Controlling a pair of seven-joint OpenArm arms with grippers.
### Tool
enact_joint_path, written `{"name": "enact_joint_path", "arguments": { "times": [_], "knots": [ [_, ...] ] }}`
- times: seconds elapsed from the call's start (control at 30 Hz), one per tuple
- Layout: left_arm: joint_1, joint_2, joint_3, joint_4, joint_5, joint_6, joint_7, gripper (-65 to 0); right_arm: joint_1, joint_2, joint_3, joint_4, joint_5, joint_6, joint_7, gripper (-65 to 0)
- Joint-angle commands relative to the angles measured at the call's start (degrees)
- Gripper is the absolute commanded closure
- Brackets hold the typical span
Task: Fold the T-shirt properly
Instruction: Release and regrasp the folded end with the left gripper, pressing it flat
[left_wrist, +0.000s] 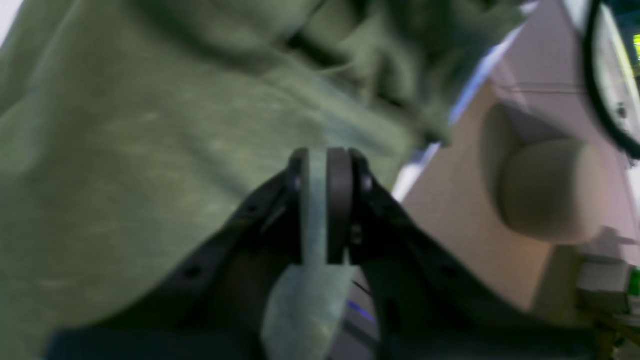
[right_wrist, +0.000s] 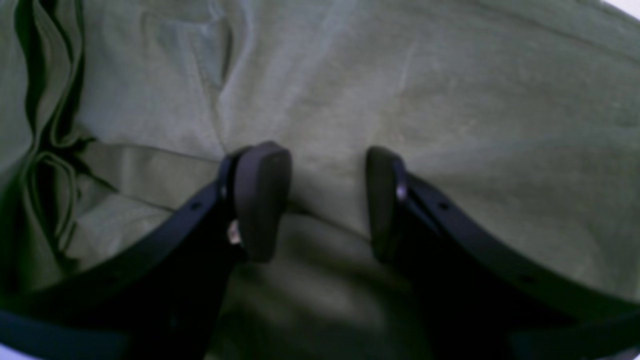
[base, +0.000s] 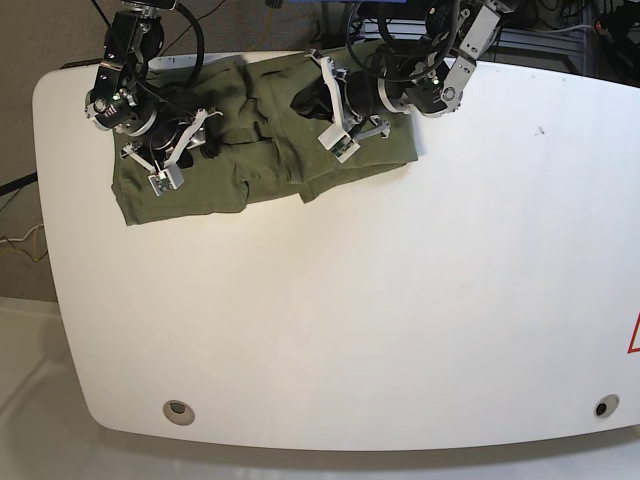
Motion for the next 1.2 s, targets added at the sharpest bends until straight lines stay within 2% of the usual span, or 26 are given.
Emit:
{"name": "enact_joint_path", "arguments": {
  "times": [0.0,0.2,0.33,0.47,0.6,0.67,0.87,0.93,1.17],
  "knots": [
    [0.2,-0.6,-1.2,2.3,-0.3,-0.1,-0.5,-0.6,0.4,0.4,0.3,0.6,-0.1,0.3,0.0,-28.3],
    [1.4,-2.0,-2.4,3.7,0.8,0.0,0.1,0.0,0.5,0.5,0.4,0.7,-0.1,0.3,0.0,-28.2],
    [3.9,-5.0,-1.8,8.0,1.1,0.3,0.9,0.0,0.6,0.6,0.8,0.9,0.1,0.3,-0.7,-28.2],
    [5.1,-6.6,-1.6,9.2,0.9,0.3,0.3,-2.9,0.6,0.6,1.3,1.0,0.1,0.3,-0.9,-28.3],
    [6.5,-8.3,-2.0,11.0,0.8,0.7,-1.7,-10.7,0.7,0.6,1.6,0.8,0.2,0.3,-1.2,-28.2],
    [7.0,-8.5,-2.3,11.1,0.8,1.0,-2.3,-11.1,0.8,0.5,1.7,0.9,0.3,0.3,-1.2,-28.3],
    [8.6,-8.4,-5.2,11.1,1.5,2.7,-3.9,-8.5,0.8,0.6,1.7,0.9,0.3,0.3,-1.2,-28.3],
    [11.1,-8.6,-8.7,11.9,2.4,4.1,-4.5,-3.5,0.7,0.5,1.0,1.0,0.4,0.3,-1.0,-28.2],
    [11.5,-8.1,-12.5,11.3,2.6,5.0,-5.9,-1.1,0.7,0.4,0.8,0.9,0.6,0.3,-0.9,-28.1]
  ]
}}
